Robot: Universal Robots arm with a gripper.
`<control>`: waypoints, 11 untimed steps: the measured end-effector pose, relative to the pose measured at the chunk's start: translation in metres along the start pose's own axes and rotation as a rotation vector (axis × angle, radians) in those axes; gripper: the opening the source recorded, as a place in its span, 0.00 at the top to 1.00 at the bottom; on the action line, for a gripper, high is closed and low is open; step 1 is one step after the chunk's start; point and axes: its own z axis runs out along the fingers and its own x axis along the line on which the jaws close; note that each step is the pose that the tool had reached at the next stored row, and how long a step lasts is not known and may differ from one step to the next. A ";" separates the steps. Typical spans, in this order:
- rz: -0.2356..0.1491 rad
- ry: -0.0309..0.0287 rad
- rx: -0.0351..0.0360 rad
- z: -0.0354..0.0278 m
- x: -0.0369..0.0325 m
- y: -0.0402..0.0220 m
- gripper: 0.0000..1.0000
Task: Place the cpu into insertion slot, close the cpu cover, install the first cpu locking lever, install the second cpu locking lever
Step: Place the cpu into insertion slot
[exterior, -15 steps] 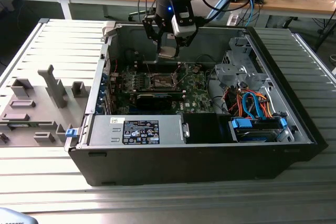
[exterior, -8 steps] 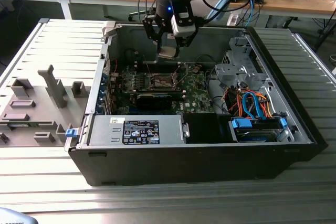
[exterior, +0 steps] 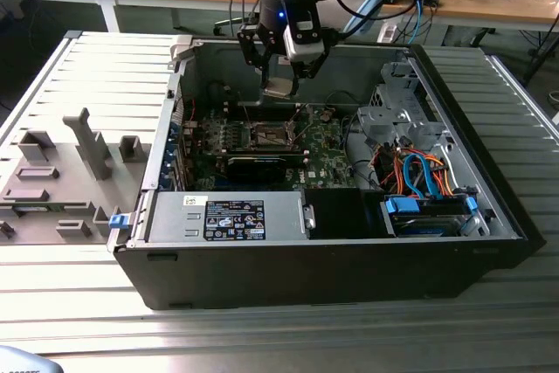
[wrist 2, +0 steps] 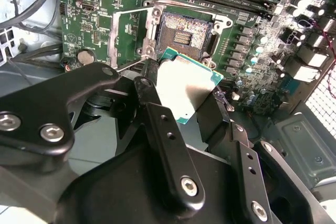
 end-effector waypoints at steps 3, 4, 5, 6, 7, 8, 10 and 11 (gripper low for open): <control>0.006 -0.0004 0.0000 0.0000 0.0000 0.0000 0.46; 0.009 -0.0007 0.0000 0.0001 0.0000 0.0000 0.46; 0.011 -0.0009 -0.0001 0.0001 0.0000 0.0000 0.46; 0.013 -0.0010 -0.0002 0.0002 0.0000 0.0000 0.46; 0.015 -0.0012 -0.0002 0.0002 0.0000 0.0000 0.46; 0.017 -0.0013 -0.0002 0.0002 0.0000 0.0000 0.46; 0.023 -0.0018 -0.0003 0.0003 0.0000 0.0000 0.46; 0.024 -0.0019 -0.0003 0.0003 0.0000 0.0000 0.46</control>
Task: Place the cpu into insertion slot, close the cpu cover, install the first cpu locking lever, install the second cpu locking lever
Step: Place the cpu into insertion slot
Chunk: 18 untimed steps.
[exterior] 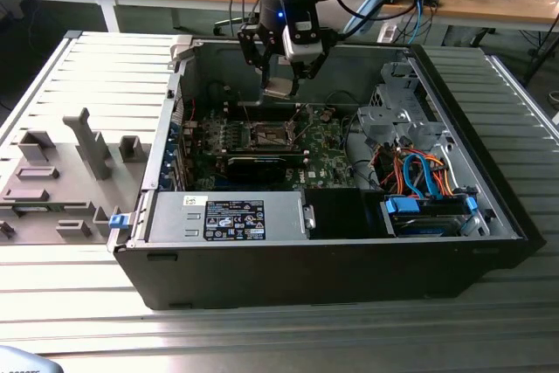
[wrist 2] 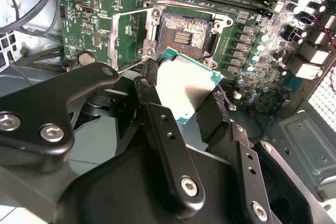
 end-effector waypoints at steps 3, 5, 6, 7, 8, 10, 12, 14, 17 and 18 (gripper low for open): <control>0.007 -0.0006 -0.0002 0.0001 0.0000 0.0000 0.46; 0.011 -0.0009 -0.0001 0.0001 0.0000 0.0000 0.46; 0.014 -0.0011 -0.0002 0.0001 0.0000 0.0000 0.46; 0.017 -0.0013 -0.0002 0.0002 0.0000 0.0000 0.46; 0.021 -0.0017 -0.0004 0.0002 0.0000 0.0000 0.46; 0.024 -0.0019 -0.0004 0.0002 0.0000 0.0000 0.46; 0.028 -0.0022 -0.0005 0.0003 0.0000 0.0000 0.46; 0.032 -0.0025 -0.0005 0.0003 0.0000 0.0000 0.46; 0.041 -0.0033 -0.0007 0.0004 0.0000 0.0000 0.46; 0.043 -0.0034 -0.0007 0.0004 0.0000 0.0000 0.46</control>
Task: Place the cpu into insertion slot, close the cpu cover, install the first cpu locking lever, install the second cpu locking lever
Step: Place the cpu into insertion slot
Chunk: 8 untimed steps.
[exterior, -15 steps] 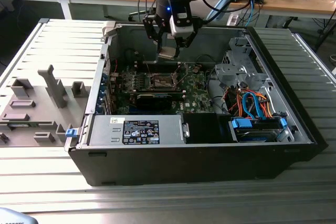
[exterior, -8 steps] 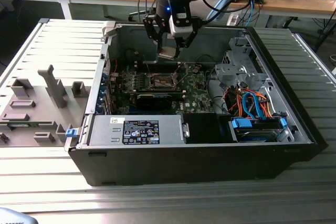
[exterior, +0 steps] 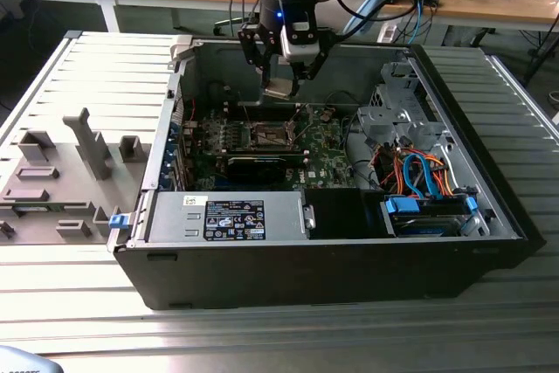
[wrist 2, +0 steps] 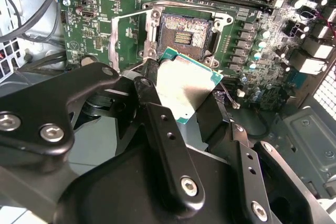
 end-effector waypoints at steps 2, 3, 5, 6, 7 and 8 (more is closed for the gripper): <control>0.004 -0.0003 0.0000 0.0000 0.0000 0.0000 0.46; 0.006 -0.0005 -0.0001 0.0000 0.0000 0.0000 0.46; 0.010 -0.0009 -0.0002 0.0001 0.0000 0.0000 0.46; 0.013 -0.0011 -0.0003 0.0001 0.0000 0.0000 0.46; 0.016 -0.0013 -0.0003 0.0001 0.0000 0.0000 0.46; 0.018 -0.0014 -0.0004 0.0002 0.0000 0.0000 0.46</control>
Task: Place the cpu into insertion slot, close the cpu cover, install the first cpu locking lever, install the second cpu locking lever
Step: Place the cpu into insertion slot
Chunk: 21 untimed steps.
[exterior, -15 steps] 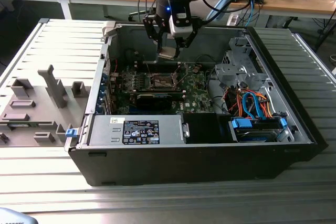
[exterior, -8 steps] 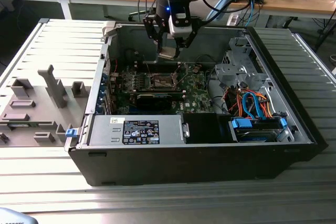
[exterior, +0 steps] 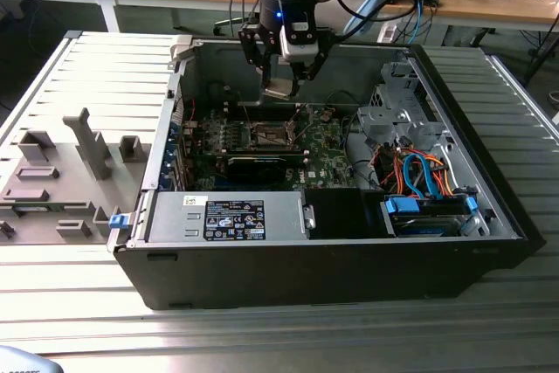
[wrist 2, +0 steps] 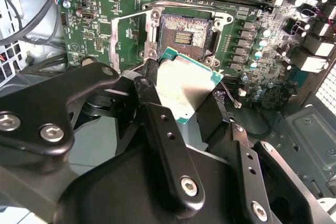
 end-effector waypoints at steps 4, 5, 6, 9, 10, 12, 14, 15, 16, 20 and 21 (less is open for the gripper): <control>0.011 -0.0008 -0.0001 0.0001 0.0000 0.0000 0.46; 0.013 -0.0010 -0.0001 0.0001 0.0000 0.0000 0.46; 0.015 -0.0012 -0.0002 0.0001 0.0000 0.0000 0.46; 0.022 -0.0016 -0.0004 0.0002 0.0000 0.0000 0.46; 0.024 -0.0019 -0.0004 0.0002 0.0000 0.0000 0.46; 0.027 -0.0021 -0.0004 0.0002 0.0000 0.0000 0.46; 0.032 -0.0024 -0.0006 0.0003 0.0000 0.0000 0.46; 0.033 -0.0026 -0.0006 0.0003 0.0000 0.0000 0.46; 0.035 -0.0027 -0.0006 0.0003 0.0000 0.0000 0.46; 0.043 -0.0033 -0.0007 0.0004 0.0000 0.0000 0.46; 0.045 -0.0035 -0.0008 0.0004 0.0000 0.0000 0.46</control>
